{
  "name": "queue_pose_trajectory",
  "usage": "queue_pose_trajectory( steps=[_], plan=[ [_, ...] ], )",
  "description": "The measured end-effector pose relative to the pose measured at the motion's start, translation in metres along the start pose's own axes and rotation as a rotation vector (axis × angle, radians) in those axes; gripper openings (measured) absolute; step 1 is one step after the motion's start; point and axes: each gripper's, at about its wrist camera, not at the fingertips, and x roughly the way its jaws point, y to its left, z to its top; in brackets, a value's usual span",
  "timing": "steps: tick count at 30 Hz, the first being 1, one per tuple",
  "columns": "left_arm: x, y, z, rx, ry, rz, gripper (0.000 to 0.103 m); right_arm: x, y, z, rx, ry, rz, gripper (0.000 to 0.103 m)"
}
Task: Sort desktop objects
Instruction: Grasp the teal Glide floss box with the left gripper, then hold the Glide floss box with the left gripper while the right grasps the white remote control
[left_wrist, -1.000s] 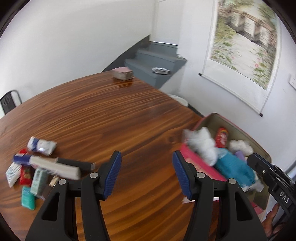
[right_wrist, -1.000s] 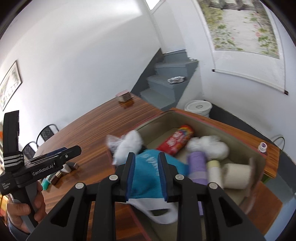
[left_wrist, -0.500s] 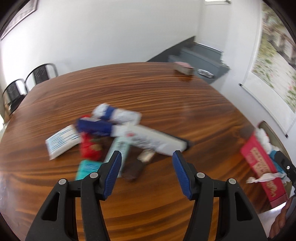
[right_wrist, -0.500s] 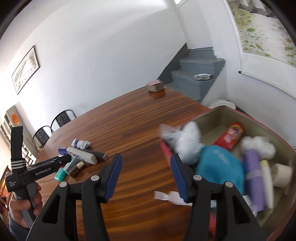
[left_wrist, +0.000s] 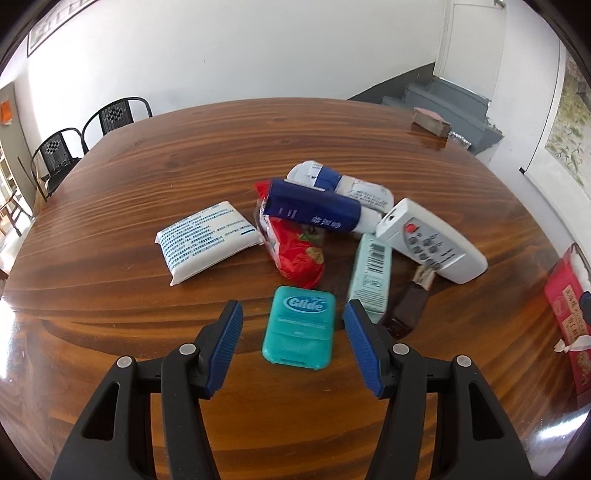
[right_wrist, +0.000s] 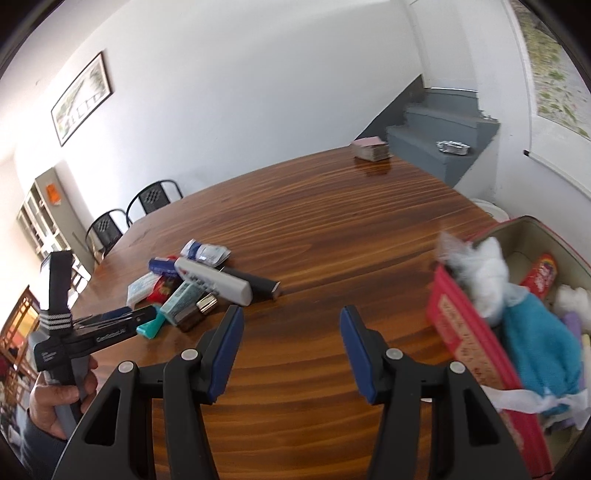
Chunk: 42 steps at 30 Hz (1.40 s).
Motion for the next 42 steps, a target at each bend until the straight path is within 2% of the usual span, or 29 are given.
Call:
queue_pose_trajectory(
  steps=[9,18,19,21,22,30,42],
  plan=[
    [0.016,0.000,-0.005,0.016,0.041,-0.004,0.061,0.016,0.010,-0.003,-0.020,0.040,0.026,0.059],
    [0.019,-0.001,-0.005,0.044,0.018,0.010,0.060,0.021,0.010,-0.005,-0.008,0.060,0.031,0.059],
    [0.018,-0.001,-0.005,0.043,0.016,0.007,0.058,0.021,0.011,-0.006,-0.009,0.063,0.031,0.059],
    [0.017,-0.001,-0.006,0.053,0.012,0.012,0.043,0.023,0.013,-0.008,-0.018,0.073,0.032,0.059],
    [0.016,-0.001,-0.006,0.056,0.013,0.014,0.043,0.025,0.014,-0.009,-0.025,0.077,0.032,0.059],
    [0.000,0.002,-0.008,0.040,-0.010,0.022,0.043,0.034,0.032,-0.012,-0.107,0.095,0.054,0.059],
    [-0.023,0.010,-0.021,0.015,-0.023,0.004,0.043,0.086,0.073,0.023,-0.293,0.102,0.135,0.059]
  ],
)
